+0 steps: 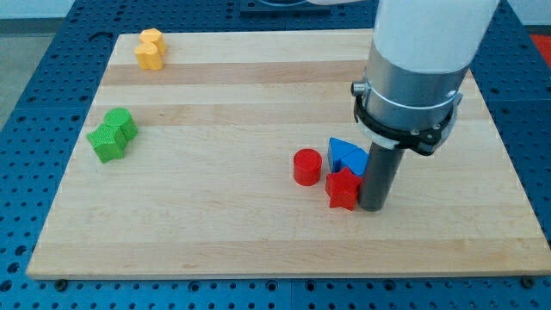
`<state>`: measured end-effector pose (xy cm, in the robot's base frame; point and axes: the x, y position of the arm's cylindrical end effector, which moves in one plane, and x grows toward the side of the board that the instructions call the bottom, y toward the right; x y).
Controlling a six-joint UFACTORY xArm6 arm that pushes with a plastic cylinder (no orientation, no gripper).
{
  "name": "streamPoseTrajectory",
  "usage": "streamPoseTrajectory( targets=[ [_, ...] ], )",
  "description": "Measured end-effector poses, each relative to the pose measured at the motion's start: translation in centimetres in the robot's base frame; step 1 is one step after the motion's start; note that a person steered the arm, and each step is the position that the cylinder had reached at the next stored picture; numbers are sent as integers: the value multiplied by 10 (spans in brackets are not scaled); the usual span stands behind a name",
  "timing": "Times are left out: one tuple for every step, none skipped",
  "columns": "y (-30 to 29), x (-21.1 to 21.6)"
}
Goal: Point your arm towards the green circle
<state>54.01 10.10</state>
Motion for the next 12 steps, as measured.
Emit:
streamPoseTrajectory(
  targets=[
    [-6,-5],
    [-20,-8],
    [-22,-8],
    [7,-8],
    [54,-46],
    [85,-116],
    [75,-186],
    [38,-206],
    [10,-185],
    [-50,-152],
    [-110,-123],
    [-163,-71]
  ],
)
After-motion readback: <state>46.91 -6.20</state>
